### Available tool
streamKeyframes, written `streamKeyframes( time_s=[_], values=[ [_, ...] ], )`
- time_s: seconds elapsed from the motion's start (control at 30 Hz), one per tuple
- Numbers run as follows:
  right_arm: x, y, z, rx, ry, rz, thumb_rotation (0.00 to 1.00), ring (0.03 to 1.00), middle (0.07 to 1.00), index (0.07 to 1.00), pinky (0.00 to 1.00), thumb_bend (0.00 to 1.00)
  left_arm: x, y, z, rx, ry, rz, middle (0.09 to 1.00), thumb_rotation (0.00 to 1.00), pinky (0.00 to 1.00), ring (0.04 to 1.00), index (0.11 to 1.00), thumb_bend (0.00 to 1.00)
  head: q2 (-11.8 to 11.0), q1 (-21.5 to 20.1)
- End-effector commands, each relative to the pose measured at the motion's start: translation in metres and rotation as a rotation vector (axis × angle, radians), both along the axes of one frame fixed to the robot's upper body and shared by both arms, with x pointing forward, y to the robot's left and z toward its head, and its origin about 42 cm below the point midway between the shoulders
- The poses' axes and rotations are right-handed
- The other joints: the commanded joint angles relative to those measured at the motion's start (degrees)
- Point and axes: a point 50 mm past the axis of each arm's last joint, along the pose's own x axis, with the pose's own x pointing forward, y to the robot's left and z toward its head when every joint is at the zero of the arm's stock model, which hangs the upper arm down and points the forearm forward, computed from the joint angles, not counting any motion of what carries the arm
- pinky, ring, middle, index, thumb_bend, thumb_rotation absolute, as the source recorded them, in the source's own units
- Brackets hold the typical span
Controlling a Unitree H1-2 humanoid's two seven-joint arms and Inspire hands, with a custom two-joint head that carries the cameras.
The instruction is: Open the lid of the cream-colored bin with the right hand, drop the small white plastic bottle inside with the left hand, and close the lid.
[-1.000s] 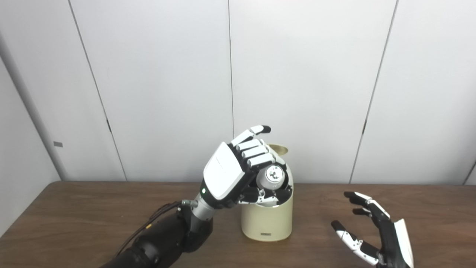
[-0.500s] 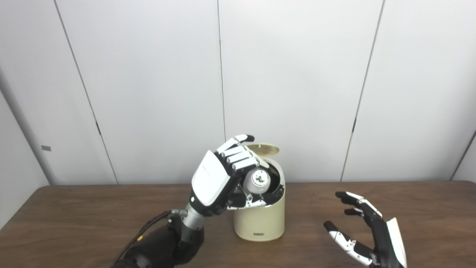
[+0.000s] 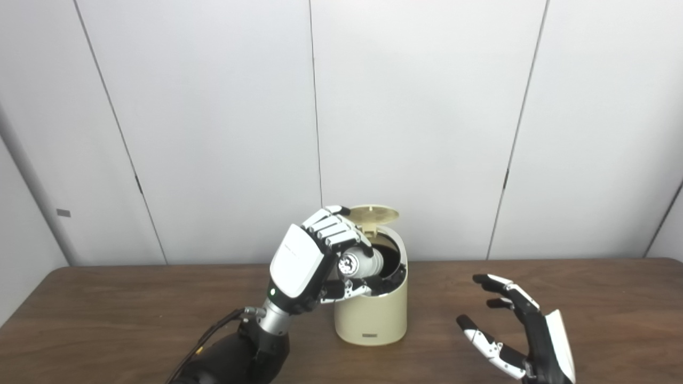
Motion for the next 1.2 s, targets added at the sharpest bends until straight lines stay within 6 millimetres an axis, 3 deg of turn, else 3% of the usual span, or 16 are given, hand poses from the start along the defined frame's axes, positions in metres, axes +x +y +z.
streamKeyframes(
  time_s=[0.0,0.1,0.2,0.43,0.53,0.57,0.67,0.77,0.9,1.17],
  values=[
    [0.007,0.003,0.015,0.001,-0.067,0.008,0.30,0.755,0.757,0.703,0.64,0.31,0.010,0.002,0.035,-0.066,-0.116,-0.004,0.477,0.00,0.72,0.558,0.439,0.50,-0.13,0.01],
    [0.007,0.003,0.015,-0.002,-0.069,0.007,0.30,0.753,0.757,0.703,0.63,0.31,0.009,0.001,0.040,-0.071,-0.132,-0.013,0.475,0.00,0.72,0.557,0.446,0.50,-0.15,-0.02],
    [0.007,0.003,0.015,0.005,-0.071,0.010,0.28,0.752,0.756,0.695,0.63,0.31,0.009,0.000,0.044,-0.076,-0.137,-0.019,0.491,0.00,0.71,0.482,0.464,0.50,-0.20,-0.03],
    [0.008,0.004,0.014,0.003,-0.070,0.006,0.27,0.751,0.757,0.691,0.63,0.31,0.013,-0.002,0.043,-0.070,-0.110,-0.004,0.493,0.00,0.72,0.473,0.470,0.50,-0.48,-0.27],
    [0.009,0.004,0.014,-0.002,-0.069,0.004,0.27,0.753,0.758,0.697,0.63,0.32,0.015,-0.001,0.038,-0.052,-0.056,0.011,0.497,0.00,0.76,0.615,0.477,0.52,-0.49,-0.35],
    [0.008,0.005,0.015,0.002,-0.070,0.006,0.28,0.752,0.757,0.692,0.63,0.32,0.015,0.000,0.037,-0.047,-0.035,0.016,0.579,0.08,0.80,0.673,0.571,0.73,-0.48,-0.33],
    [0.008,0.005,0.016,0.014,-0.067,0.009,0.28,0.757,0.757,0.691,0.64,0.32,0.015,0.002,0.034,-0.031,0.017,0.023,0.716,0.35,0.86,0.781,0.709,0.96,-0.46,-0.31],
    [0.008,0.006,0.016,0.014,-0.066,0.008,0.27,0.753,0.756,0.681,0.64,0.32,0.015,0.003,0.034,-0.026,0.034,0.028,0.760,0.55,0.87,0.823,0.757,1.00,-0.44,-0.36],
    [0.008,0.006,0.016,0.014,-0.064,0.006,0.27,0.753,0.755,0.684,0.64,0.32,0.015,0.005,0.035,-0.034,0.040,0.035,0.749,0.69,0.87,0.819,0.732,1.00,-0.38,-0.27],
    [0.007,0.006,0.017,0.016,-0.066,0.008,0.26,0.752,0.752,0.686,0.63,0.32,0.013,0.006,0.036,-0.050,0.041,0.035,0.738,0.65,0.90,0.803,0.726,1.00,-0.27,-0.07]
  ],
)
